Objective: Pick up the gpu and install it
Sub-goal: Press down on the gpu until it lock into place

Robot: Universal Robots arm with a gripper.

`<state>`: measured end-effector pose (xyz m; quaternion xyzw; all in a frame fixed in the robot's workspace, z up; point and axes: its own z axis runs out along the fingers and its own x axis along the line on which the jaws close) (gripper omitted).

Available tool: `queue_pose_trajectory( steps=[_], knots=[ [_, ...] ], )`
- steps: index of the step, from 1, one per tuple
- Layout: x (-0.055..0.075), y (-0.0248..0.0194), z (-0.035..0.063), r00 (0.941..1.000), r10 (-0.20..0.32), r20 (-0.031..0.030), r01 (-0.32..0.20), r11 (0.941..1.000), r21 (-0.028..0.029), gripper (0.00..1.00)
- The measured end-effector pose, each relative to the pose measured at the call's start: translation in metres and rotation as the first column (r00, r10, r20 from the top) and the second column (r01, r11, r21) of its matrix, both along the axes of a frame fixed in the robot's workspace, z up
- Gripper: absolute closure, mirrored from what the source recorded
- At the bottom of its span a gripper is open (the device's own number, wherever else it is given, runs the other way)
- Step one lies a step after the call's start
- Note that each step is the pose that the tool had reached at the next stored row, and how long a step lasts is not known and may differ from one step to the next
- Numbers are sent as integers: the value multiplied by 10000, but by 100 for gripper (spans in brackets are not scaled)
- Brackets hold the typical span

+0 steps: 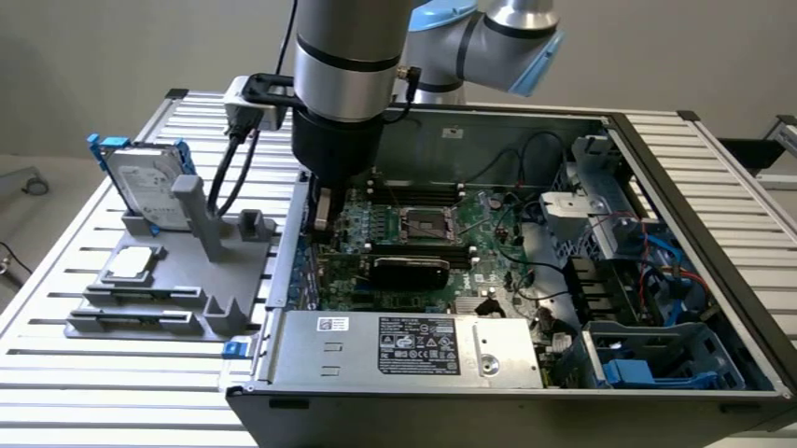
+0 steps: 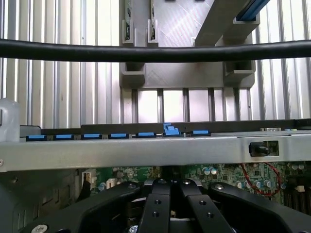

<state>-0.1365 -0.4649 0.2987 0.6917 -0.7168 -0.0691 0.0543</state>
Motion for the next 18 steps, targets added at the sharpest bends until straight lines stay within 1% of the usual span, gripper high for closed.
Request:
queue_pose_trajectory(
  steps=[9,10,12,14,15,16,18],
  knots=[
    [8,0,11,10000,-15,-2,15,10000,-2,89],
    [14,0,17,10000,-14,5,14,10000,-1,89],
    [28,0,28,10000,-13,39,13,10000,4,89],
    [45,0,37,9999,-10,110,10,10000,16,89],
    [56,0,40,9999,-8,156,8,10000,24,89],
    [70,0,42,9998,-6,212,6,10000,36,89],
    [103,0,43,9994,-2,353,-1,10000,69,89]
  ],
)
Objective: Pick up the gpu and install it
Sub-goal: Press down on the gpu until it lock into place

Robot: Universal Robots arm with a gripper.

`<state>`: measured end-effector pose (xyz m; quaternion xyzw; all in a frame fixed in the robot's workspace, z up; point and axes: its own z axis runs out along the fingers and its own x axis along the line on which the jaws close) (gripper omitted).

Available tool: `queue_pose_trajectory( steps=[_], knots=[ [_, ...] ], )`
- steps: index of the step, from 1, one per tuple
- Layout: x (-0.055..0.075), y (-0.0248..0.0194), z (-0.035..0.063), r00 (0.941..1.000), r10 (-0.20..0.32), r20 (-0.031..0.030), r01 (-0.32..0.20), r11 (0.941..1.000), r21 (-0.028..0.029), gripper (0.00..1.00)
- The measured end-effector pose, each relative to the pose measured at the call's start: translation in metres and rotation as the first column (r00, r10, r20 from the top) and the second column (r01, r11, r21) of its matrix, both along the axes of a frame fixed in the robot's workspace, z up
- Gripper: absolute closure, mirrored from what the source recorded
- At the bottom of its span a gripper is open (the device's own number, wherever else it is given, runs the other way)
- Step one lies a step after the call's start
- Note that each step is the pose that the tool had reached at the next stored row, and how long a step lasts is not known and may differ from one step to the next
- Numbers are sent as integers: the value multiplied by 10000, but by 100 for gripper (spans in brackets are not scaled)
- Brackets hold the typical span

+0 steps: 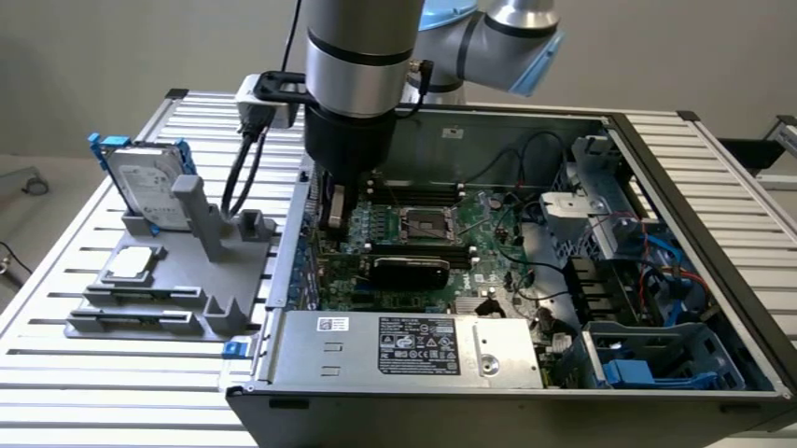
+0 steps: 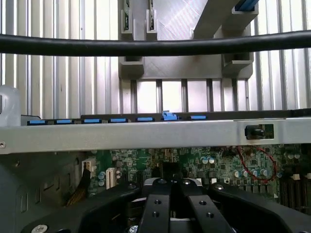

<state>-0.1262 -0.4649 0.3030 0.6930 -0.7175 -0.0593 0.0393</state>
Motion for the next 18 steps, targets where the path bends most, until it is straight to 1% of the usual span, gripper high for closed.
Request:
queue_pose_trajectory(
  steps=[2,6,8,10,13,16,18],
  knots=[
    [36,0,0,9999,4,137,-5,10000,42,89],
    [114,0,2,9993,9,370,-14,9999,125,89],
    [158,0,2,9989,10,475,-18,9999,166,89],
    [211,0,2,9985,10,554,-21,9998,202,89],
    [307,0,3,9980,7,624,-23,9997,259,89],
    [393,0,3,9979,3,647,-24,9995,319,89],
    [436,-1,3,9979,-1,648,-24,9993,386,89]
  ],
)
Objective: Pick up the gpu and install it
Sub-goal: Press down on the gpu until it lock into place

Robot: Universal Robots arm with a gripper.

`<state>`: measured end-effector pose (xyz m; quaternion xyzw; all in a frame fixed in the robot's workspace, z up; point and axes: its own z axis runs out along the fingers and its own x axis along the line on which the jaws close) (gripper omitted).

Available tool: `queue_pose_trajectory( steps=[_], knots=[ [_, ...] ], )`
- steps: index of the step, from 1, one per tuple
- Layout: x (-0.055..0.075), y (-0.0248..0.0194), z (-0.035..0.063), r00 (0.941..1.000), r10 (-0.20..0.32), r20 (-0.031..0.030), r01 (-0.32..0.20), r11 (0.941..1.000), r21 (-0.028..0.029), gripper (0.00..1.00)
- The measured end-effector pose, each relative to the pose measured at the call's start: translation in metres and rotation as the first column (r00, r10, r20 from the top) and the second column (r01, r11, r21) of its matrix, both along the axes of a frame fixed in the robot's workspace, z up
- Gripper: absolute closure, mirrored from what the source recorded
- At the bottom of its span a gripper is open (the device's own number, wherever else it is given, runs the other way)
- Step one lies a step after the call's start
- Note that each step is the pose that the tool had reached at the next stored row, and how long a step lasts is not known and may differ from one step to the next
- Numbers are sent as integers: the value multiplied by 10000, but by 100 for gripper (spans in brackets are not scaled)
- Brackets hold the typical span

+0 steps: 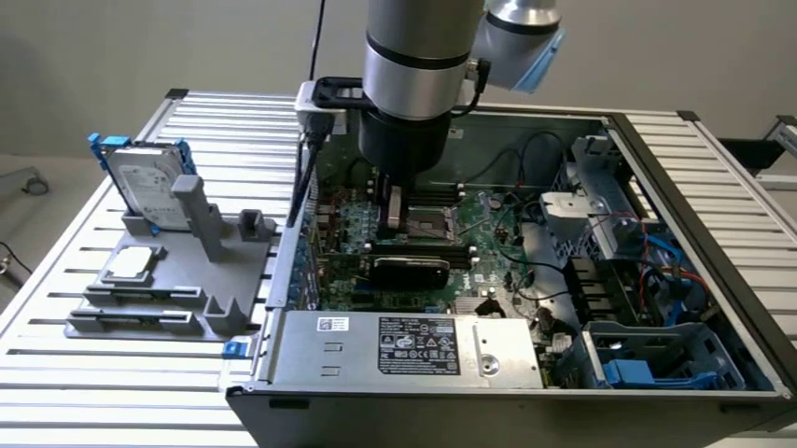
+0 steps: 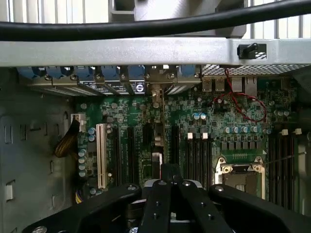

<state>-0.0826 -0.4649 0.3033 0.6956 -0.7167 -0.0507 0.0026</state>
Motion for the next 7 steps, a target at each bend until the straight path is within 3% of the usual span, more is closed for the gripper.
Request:
queue_pose_trajectory(
  steps=[1,7],
  knots=[
    [7,0,-1,10000,1,1,-1,10000,20,89],
    [9,0,1,10000,0,-11,0,10000,20,89]
  ],
)
